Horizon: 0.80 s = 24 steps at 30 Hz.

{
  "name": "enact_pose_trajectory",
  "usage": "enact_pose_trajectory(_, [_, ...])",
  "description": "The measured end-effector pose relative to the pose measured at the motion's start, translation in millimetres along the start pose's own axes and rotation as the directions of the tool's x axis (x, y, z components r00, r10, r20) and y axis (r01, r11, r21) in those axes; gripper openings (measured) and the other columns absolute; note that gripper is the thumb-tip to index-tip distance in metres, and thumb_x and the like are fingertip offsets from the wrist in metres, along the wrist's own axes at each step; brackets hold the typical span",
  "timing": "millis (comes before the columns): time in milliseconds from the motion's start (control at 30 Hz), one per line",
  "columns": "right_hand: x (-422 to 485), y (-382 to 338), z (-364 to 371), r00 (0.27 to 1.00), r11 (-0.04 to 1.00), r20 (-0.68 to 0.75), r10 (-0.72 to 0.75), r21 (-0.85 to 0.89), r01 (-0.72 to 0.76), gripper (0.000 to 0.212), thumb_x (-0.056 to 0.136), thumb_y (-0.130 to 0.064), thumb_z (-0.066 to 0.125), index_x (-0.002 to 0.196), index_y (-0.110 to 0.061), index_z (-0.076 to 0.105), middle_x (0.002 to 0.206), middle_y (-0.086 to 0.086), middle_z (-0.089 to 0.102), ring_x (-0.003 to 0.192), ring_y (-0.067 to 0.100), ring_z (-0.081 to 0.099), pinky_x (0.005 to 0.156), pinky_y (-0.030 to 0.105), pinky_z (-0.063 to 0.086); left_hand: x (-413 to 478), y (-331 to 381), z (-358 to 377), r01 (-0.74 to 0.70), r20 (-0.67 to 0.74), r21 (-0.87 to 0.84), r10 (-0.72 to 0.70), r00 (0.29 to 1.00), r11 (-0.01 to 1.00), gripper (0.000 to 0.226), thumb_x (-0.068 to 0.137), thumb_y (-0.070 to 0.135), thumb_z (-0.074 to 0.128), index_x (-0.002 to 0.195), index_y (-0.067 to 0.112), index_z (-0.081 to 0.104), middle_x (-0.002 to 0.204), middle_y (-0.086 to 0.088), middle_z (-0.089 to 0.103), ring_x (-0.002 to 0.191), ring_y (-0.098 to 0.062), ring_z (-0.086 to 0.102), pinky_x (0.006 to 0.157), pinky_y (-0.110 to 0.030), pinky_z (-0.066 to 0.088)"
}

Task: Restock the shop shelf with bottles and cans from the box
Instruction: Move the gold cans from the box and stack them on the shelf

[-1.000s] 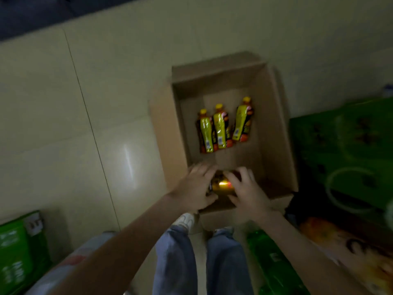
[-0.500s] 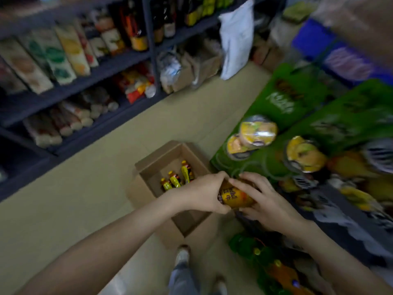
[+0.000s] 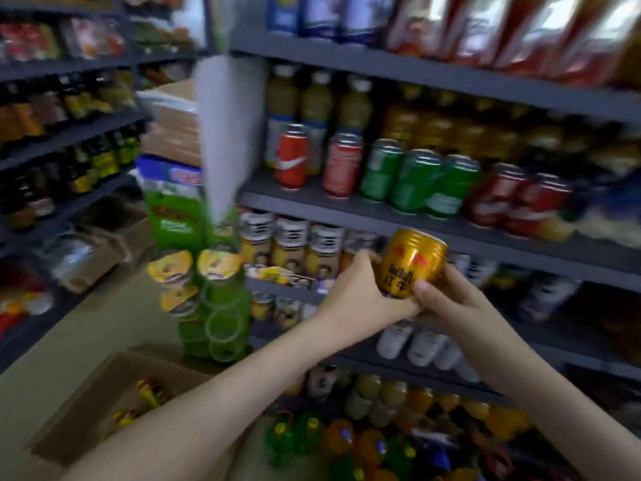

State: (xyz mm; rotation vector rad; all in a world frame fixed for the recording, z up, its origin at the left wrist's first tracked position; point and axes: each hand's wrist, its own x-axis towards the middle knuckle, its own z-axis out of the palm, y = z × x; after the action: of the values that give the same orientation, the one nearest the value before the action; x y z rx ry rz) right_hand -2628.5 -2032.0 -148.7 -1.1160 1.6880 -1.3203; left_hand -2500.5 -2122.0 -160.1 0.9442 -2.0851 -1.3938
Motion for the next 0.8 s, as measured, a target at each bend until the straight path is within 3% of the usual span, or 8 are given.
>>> enact_pose_trajectory(67, [-21,-9,-63,0.995,1.000,-0.095,-0.017,-0.010,0.016,0.046,0.069,-0.043,0.069,0.113,-0.032,0.059,0.099,-0.012,0.072,0.090,0.007,0.069,0.071,0.023,0.055,9,47,58,-0.059,0.023,0.010,0.059,0.998,0.998,0.063,0.073,0.045,0.077,0.117,0.026,0.036,0.101,0.010,0.052,0.082,-0.001,0.052,0.061,-0.018,0.042])
enact_pose_trajectory(167, [-45,-21,-150,0.966,0.998,-0.250,-0.060,-0.027,0.055,0.039,0.075,-0.032,0.075,0.111,-0.027,0.061,0.099,-0.009,0.071,0.088,0.006,0.068,0.070,0.020,0.054,19,108,127,-0.183,0.045,0.023,0.182,0.982,0.983,0.068,0.071,0.045,0.079,0.122,0.026,0.037,0.111,0.007,0.056,0.098,-0.013,0.057,0.081,-0.033,0.050])
enact_pose_trajectory(333, [-76,-41,-259,0.899,0.985,-0.406,-0.163,-0.007,0.175,0.039,0.071,-0.029,0.077,0.106,-0.021,0.064,0.099,-0.004,0.074,0.094,0.013,0.070,0.080,0.032,0.058,41,190,196,-0.399,0.162,0.059,0.385,0.908,0.915,0.067,0.078,0.049,0.073,0.132,0.031,0.037,0.113,0.016,0.054,0.105,-0.005,0.055,0.073,-0.014,0.044])
enact_pose_trajectory(433, [-84,-55,-312,0.836,0.964,-0.491,-0.245,-0.031,0.264,0.042,0.064,-0.033,0.078,0.102,-0.025,0.064,0.098,-0.007,0.074,0.091,0.009,0.070,0.079,0.029,0.055,61,232,220,-0.502,0.202,0.070,0.480,0.853,0.862,0.077,0.084,0.048,0.067,0.146,0.036,0.023,0.125,0.018,0.048,0.118,-0.002,0.049,0.090,-0.016,0.043])
enact_pose_trajectory(567, [-75,-77,-379,0.752,0.924,-0.552,-0.361,-0.104,0.367,0.049,0.065,-0.025,0.081,0.111,-0.027,0.062,0.100,-0.009,0.073,0.093,0.006,0.068,0.083,0.030,0.054,96,279,236,-0.663,0.054,0.160,0.664,0.746,0.732,0.091,0.090,0.035,0.063,0.150,0.040,-0.005,0.149,0.009,0.036,0.130,-0.006,0.040,0.094,-0.019,0.036])
enact_pose_trajectory(700, [-46,-95,-440,0.677,0.894,-0.599,-0.427,-0.167,0.416,0.047,0.071,-0.019,0.081,0.111,-0.032,0.060,0.105,-0.009,0.070,0.099,0.009,0.065,0.089,0.036,0.053,146,310,240,-0.744,-0.112,0.358,0.817,0.565,0.564,0.081,0.094,0.033,0.057,0.150,0.041,-0.001,0.155,0.011,0.020,0.138,-0.005,0.023,0.104,-0.021,0.025])
enact_pose_trajectory(767, [-24,-102,-467,0.652,0.883,-0.608,-0.452,-0.201,0.424,0.056,0.071,-0.020,0.081,0.120,-0.028,0.056,0.111,-0.006,0.067,0.102,0.011,0.064,0.089,0.035,0.052,180,319,242,-0.698,-0.189,0.442,0.819,0.542,0.564,0.079,0.094,0.032,0.056,0.151,0.039,0.001,0.156,0.003,0.016,0.143,-0.014,0.017,0.111,-0.029,0.023])
enact_pose_trajectory(800, [-12,-106,-479,0.643,0.877,-0.611,-0.462,-0.211,0.431,0.063,0.071,-0.020,0.082,0.126,-0.026,0.052,0.114,-0.005,0.065,0.103,0.011,0.063,0.089,0.033,0.052,197,324,244,-0.657,-0.216,0.459,0.792,0.571,0.598,0.080,0.094,0.032,0.056,0.150,0.040,0.000,0.157,-0.001,0.012,0.144,-0.021,0.015,0.112,-0.036,0.025])
